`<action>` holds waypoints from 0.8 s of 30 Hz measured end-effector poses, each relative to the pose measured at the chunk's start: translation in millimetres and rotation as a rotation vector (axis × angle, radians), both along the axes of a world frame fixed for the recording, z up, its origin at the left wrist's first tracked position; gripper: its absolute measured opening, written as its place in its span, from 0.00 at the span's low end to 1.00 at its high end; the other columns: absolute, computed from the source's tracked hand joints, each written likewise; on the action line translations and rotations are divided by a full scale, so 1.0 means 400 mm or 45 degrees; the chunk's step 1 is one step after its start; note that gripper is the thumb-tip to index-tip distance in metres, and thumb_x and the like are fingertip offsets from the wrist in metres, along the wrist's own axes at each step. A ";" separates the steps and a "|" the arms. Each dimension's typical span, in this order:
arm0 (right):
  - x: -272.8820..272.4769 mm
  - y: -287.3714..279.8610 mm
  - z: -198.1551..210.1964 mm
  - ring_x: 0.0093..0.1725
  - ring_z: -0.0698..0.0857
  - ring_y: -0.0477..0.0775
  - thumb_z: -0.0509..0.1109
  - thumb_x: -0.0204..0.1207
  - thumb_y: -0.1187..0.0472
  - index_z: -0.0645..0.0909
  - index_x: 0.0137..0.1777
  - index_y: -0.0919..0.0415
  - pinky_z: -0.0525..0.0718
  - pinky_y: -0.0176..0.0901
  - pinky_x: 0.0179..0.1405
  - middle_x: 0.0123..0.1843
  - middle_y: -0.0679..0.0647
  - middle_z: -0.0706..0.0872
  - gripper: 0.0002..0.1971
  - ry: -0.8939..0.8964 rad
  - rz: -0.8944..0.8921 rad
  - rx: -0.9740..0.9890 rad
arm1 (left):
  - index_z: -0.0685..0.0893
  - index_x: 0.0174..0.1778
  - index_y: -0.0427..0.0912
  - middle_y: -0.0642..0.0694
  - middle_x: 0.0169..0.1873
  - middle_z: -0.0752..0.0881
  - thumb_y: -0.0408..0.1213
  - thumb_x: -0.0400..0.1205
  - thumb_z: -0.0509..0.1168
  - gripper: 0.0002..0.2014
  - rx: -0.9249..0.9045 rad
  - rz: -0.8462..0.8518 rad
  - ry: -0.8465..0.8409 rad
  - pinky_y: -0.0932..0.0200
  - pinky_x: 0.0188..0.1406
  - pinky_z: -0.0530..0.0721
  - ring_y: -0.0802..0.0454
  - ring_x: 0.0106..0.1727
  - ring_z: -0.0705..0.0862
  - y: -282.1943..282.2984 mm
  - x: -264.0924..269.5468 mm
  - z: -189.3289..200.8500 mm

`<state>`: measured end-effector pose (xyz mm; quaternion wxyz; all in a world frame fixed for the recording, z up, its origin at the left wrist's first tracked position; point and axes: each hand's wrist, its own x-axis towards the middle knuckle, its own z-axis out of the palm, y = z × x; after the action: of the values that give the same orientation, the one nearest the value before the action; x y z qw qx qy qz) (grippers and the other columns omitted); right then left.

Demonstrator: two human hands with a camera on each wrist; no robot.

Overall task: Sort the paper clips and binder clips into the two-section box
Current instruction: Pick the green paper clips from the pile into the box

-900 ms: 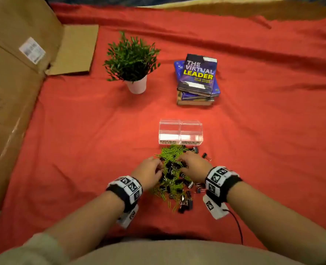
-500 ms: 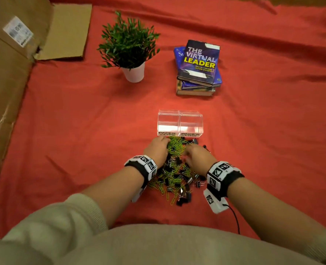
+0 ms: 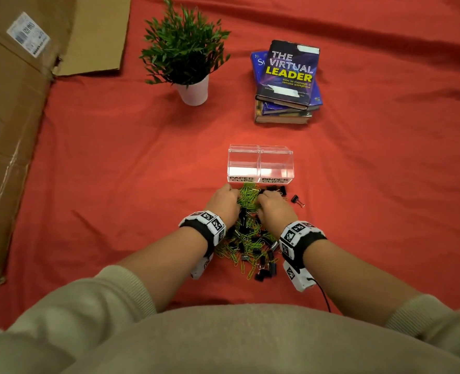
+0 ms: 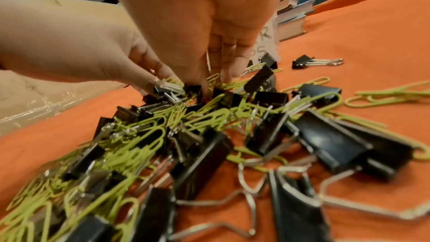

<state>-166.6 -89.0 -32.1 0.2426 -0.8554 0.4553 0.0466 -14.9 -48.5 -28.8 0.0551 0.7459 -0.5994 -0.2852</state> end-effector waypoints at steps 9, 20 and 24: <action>-0.015 -0.056 0.077 0.34 0.81 0.48 0.69 0.77 0.65 0.83 0.47 0.59 0.80 0.35 0.27 0.42 0.52 0.86 0.02 -0.302 -0.471 0.536 | 0.83 0.47 0.39 0.43 0.42 0.87 0.38 0.82 0.66 0.06 0.099 0.387 0.387 0.55 0.40 0.83 0.46 0.41 0.84 0.019 0.038 0.015; 0.134 -0.203 0.162 0.36 0.84 0.53 0.68 0.76 0.68 0.83 0.50 0.65 0.83 0.44 0.34 0.41 0.59 0.87 0.05 -0.380 -0.442 0.330 | 0.82 0.42 0.45 0.48 0.36 0.86 0.34 0.80 0.69 0.03 0.034 0.597 0.702 0.60 0.34 0.83 0.52 0.37 0.84 0.022 0.040 0.057; 0.128 -0.186 0.136 0.46 0.80 0.50 0.65 0.78 0.65 0.83 0.56 0.62 0.79 0.38 0.49 0.54 0.56 0.83 0.10 -0.274 -0.224 0.066 | 0.84 0.51 0.40 0.45 0.41 0.88 0.35 0.80 0.69 0.06 -0.040 0.574 0.714 0.55 0.38 0.86 0.49 0.39 0.85 -0.015 0.051 0.094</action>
<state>-115.4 -163.5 22.3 0.3152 -0.8057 0.4984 -0.0548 5.4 -54.6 8.7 0.2904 0.7512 -0.3858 -0.4501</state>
